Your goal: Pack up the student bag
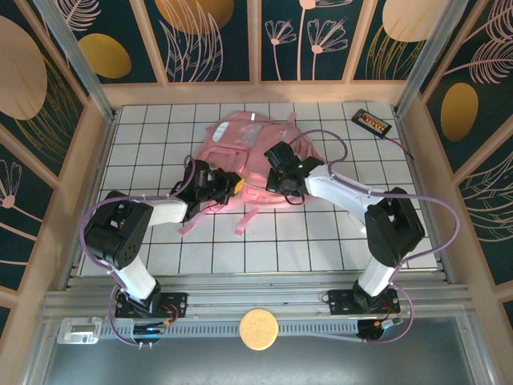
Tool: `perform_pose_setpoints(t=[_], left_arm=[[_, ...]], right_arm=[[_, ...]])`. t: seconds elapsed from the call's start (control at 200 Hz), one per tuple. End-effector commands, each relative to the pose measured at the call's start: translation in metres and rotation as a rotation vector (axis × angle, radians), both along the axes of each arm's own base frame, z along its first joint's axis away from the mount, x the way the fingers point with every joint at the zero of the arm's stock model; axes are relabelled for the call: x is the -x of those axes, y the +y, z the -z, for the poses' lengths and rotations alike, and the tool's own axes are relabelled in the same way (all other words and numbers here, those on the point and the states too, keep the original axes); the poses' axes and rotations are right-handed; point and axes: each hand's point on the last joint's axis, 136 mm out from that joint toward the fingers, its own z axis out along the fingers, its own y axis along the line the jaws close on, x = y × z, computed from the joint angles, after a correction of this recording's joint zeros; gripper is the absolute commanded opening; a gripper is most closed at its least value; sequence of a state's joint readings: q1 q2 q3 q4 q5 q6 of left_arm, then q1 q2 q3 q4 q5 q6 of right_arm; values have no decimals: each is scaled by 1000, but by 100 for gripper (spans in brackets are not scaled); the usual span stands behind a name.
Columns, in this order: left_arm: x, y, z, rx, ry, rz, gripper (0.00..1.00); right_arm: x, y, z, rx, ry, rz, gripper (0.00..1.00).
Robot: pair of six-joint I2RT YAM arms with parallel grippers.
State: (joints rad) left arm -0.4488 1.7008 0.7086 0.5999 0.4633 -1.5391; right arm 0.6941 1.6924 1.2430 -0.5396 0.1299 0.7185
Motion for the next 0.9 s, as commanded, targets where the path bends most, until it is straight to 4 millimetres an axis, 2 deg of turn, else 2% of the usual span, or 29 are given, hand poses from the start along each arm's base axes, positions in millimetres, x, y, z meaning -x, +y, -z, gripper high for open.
perform_pose_setpoints(t=[0.0, 0.255, 0.49, 0.615, 0.726, 0.796, 0.896], left_arm=[[-3, 2, -24, 37, -91, 16, 0], [8, 18, -14, -15, -81, 15, 0], [13, 43, -4, -58, -65, -13, 0], [10, 57, -1, -78, -64, -30, 0], [-1, 73, 1, -103, -71, -46, 0], [-13, 81, -1, -136, -86, -39, 0], [-43, 88, -13, -206, -140, -6, 0]], right_arm=[[4, -30, -3, 55, -2, 33, 0], [-8, -52, -9, 75, -20, 28, 0], [-20, -51, -12, 72, -39, -57, 0], [-17, -35, -16, 33, -50, -178, 0], [3, -4, -19, -38, -40, -337, 0], [21, 18, -18, -62, -26, -430, 0], [43, 47, -15, -96, -3, -519, 0]])
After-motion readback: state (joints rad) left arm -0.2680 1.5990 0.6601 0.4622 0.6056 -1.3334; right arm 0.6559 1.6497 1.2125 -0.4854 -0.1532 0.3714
